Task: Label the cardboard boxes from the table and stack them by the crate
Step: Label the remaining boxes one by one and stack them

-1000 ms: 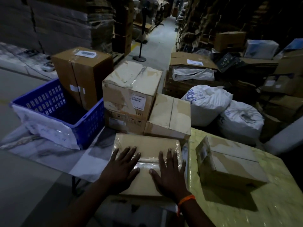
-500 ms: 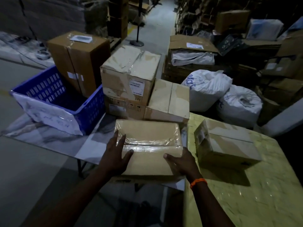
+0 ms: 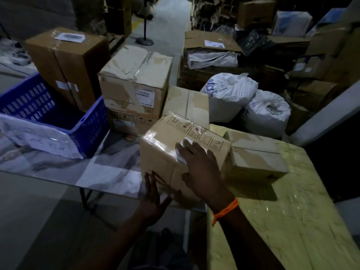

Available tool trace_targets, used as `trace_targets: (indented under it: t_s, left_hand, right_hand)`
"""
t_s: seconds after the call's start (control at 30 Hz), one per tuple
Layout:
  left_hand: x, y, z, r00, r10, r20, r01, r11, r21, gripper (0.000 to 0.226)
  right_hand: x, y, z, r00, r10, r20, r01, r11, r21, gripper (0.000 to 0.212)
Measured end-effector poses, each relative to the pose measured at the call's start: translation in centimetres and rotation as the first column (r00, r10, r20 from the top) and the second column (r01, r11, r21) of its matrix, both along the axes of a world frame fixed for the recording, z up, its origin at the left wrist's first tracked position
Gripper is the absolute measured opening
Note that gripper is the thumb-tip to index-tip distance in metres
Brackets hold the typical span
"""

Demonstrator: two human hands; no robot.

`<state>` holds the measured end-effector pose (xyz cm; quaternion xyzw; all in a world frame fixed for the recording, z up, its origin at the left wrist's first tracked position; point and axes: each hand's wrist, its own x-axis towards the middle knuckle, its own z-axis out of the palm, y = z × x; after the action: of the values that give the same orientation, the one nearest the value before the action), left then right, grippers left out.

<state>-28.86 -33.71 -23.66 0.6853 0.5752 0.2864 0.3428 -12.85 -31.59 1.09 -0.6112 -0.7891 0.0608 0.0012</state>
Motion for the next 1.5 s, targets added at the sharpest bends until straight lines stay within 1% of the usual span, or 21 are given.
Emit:
trace_targets:
  t_s: [0.07,0.1,0.13,0.23,0.3,0.37,0.4,0.47,0.53,0.6,0.67,0.73,0.83,0.93,0.97,1.03,1.13,1.23,1.3,1.4,1.5]
  left_hand:
    - [-0.5,0.1,1.2,0.991,0.059,0.12,-0.057,0.998,-0.018,0.11]
    - [-1.0,0.1,2.3,0.983,0.075,0.167,-0.077,0.997,0.006,0.106]
    - [-1.5,0.2,3.3,0.98,0.09,0.178,-0.1,0.994,0.045,0.102]
    - [-3.4,0.7,7.4,0.987,0.114,0.111,-0.135,0.968,0.213,0.1]
    - [-4.3,1.3,10.1,0.994,0.077,0.082,-0.099,0.945,0.312,0.107]
    - [-5.3,2.1,12.4,0.999,0.02,0.026,-0.029,0.899,0.437,0.109]
    - [-5.7,2.5,13.3,0.999,-0.013,-0.029,0.026,0.869,0.495,0.104]
    - [-6.3,3.0,15.0,0.979,-0.075,-0.188,0.169,0.815,0.554,0.089]
    - [-6.5,3.1,15.8,0.935,-0.118,-0.334,0.298,0.772,0.561,0.075]
    - [-6.4,2.7,16.0,0.911,-0.139,-0.389,0.353,0.749,0.56,0.068]
    - [-5.6,2.1,16.2,0.917,-0.116,-0.383,0.338,0.734,0.589,0.063]
    - [-4.5,1.4,16.5,0.931,-0.071,-0.357,0.293,0.727,0.621,0.058]
    - [-3.5,0.9,17.1,0.948,-0.032,-0.317,0.239,0.729,0.641,0.048]
    - [-3.2,1.7,18.1,0.949,-0.031,-0.312,0.235,0.731,0.641,0.036]
    - [-3.0,2.2,18.6,0.946,-0.047,-0.32,0.248,0.741,0.624,0.033]
    - [-2.4,3.4,19.8,0.93,-0.088,-0.358,0.289,0.774,0.563,0.036]
    - [-1.2,5.6,20.7,0.877,-0.098,-0.47,0.341,0.816,0.466,0.053]
    - [-0.4,6.9,21.1,0.837,-0.098,-0.538,0.339,0.865,0.369,0.065]
    - [-0.2,7.1,21.1,0.841,-0.089,-0.534,0.316,0.881,0.351,0.067]
    - [-0.5,7.0,21.1,0.855,-0.092,-0.51,0.317,0.872,0.374,0.059]
    - [-0.8,7.5,21.4,0.839,-0.095,-0.536,0.356,0.841,0.408,0.039]
  right_hand:
    - [0.1,-0.4,-1.3,0.998,-0.017,0.054,0.014,0.999,0.041,0.091]
    - [0.5,-0.5,-1.9,0.998,-0.004,0.055,-0.001,0.996,0.084,0.092]
    - [0.9,-0.6,-2.3,0.999,0.014,0.049,-0.02,0.992,0.121,0.092]
    - [1.6,-0.3,-3.4,0.997,0.043,0.057,-0.052,0.984,0.169,0.094]
    - [1.9,-0.2,-3.3,0.996,0.066,0.068,-0.077,0.982,0.171,0.098]
    - [2.4,-0.1,-3.3,0.993,0.097,0.064,-0.106,0.98,0.166,0.099]
    - [2.7,-0.1,-3.3,0.991,0.116,0.062,-0.125,0.979,0.163,0.1]
    - [3.5,-0.1,-3.3,0.984,0.169,0.055,-0.177,0.968,0.178,0.102]
    - [4.8,0.2,-3.3,0.971,0.231,0.064,-0.238,0.956,0.174,0.102]
    - [6.3,0.7,-3.3,0.948,0.307,0.081,-0.316,0.937,0.147,0.094]
    - [7.7,1.3,-3.4,0.926,0.368,0.078,-0.375,0.918,0.126,0.084]
    - [8.5,1.6,-3.4,0.917,0.393,0.069,-0.399,0.908,0.128,0.074]
    - [8.7,1.4,-3.6,0.922,0.386,-0.023,-0.38,0.917,0.124,0.078]
    - [8.0,1.4,-3.4,0.93,0.344,-0.129,-0.329,0.937,0.12,0.064]
    - [7.5,1.6,-3.2,0.939,0.31,-0.149,-0.293,0.948,0.121,0.064]
    - [6.2,2.2,-2.9,0.958,0.226,-0.174,-0.202,0.968,0.147,0.07]
    - [4.1,3.2,-2.5,0.979,0.098,-0.181,-0.063,0.98,0.186,0.078]
    - [3.0,3.8,-2.1,0.995,-0.036,-0.095,0.045,0.995,0.092,0.104]
    - [2.7,3.6,-2.4,0.995,-0.084,-0.056,0.087,0.995,0.049,0.107]
    - [2.6,2.9,-2.9,0.992,-0.098,-0.082,0.101,0.994,0.037,0.103]
    - [3.1,2.4,-3.2,0.991,-0.087,-0.099,0.091,0.995,0.038,0.1]
